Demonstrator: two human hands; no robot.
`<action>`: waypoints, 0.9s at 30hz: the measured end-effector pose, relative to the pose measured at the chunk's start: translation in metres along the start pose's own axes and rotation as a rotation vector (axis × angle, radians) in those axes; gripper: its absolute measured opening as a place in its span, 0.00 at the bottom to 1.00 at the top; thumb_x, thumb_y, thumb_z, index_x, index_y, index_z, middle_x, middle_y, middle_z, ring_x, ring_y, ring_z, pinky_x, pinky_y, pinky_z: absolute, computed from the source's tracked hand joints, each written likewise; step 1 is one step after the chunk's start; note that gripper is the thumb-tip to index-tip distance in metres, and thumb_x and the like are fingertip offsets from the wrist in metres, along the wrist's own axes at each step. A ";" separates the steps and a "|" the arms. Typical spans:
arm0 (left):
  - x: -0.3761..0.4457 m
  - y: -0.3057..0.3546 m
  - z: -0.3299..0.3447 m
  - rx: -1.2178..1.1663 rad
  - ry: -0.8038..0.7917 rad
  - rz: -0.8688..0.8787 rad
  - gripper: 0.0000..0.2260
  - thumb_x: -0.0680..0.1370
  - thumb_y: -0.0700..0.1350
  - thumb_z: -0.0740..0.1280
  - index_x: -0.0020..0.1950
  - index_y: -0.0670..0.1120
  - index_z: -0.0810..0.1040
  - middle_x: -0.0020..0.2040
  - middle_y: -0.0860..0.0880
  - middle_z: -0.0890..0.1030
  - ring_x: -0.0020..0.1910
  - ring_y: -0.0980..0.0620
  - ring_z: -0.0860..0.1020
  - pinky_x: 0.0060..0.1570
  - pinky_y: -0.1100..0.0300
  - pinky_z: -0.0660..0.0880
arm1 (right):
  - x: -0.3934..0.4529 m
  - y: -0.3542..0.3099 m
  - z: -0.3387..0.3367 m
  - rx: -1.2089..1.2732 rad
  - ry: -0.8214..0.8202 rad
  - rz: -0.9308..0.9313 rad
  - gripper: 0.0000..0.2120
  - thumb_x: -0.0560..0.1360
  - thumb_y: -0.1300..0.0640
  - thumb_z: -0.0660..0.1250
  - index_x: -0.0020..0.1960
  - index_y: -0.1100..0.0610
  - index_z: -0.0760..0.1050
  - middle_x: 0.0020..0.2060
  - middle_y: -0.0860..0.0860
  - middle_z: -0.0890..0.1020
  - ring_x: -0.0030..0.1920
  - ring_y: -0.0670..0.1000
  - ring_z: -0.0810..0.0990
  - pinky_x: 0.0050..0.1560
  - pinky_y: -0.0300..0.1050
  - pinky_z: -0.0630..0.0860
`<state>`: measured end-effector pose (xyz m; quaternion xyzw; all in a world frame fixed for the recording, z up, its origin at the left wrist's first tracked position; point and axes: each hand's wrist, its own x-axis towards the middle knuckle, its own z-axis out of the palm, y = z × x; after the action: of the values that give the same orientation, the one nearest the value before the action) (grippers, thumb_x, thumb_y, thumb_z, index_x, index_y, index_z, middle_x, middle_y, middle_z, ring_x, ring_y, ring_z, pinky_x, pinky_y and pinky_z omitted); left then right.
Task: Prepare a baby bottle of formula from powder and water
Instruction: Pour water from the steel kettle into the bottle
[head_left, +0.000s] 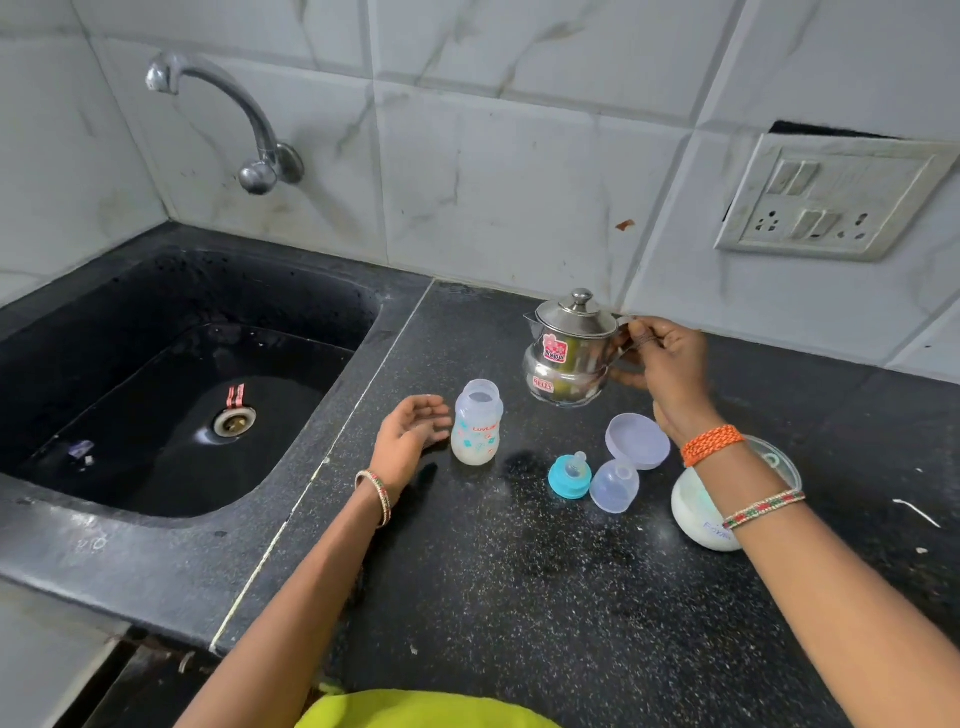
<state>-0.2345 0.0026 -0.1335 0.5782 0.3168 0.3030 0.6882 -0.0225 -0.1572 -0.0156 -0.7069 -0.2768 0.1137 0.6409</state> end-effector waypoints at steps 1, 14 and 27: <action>0.004 0.003 0.000 -0.046 0.012 -0.044 0.16 0.74 0.26 0.54 0.57 0.38 0.73 0.56 0.38 0.78 0.54 0.43 0.78 0.51 0.57 0.79 | 0.006 0.002 0.000 0.019 0.039 -0.002 0.08 0.80 0.61 0.61 0.48 0.57 0.78 0.39 0.51 0.81 0.45 0.52 0.81 0.44 0.52 0.82; 0.155 0.098 0.094 0.095 -0.284 -0.022 0.16 0.76 0.31 0.62 0.62 0.42 0.72 0.56 0.47 0.77 0.55 0.50 0.75 0.52 0.57 0.75 | 0.131 0.060 0.039 0.203 0.416 0.111 0.09 0.78 0.65 0.63 0.53 0.65 0.79 0.42 0.55 0.80 0.44 0.51 0.79 0.46 0.55 0.82; 0.200 0.050 0.092 0.123 -0.279 -0.173 0.17 0.75 0.28 0.62 0.61 0.42 0.72 0.58 0.44 0.77 0.57 0.47 0.76 0.55 0.55 0.76 | 0.171 0.111 0.066 0.063 0.367 0.238 0.12 0.77 0.63 0.64 0.59 0.63 0.78 0.54 0.56 0.81 0.55 0.55 0.79 0.55 0.59 0.79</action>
<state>-0.0417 0.1114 -0.0894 0.6263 0.2848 0.1398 0.7121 0.1112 -0.0119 -0.0997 -0.7230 -0.0666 0.0664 0.6844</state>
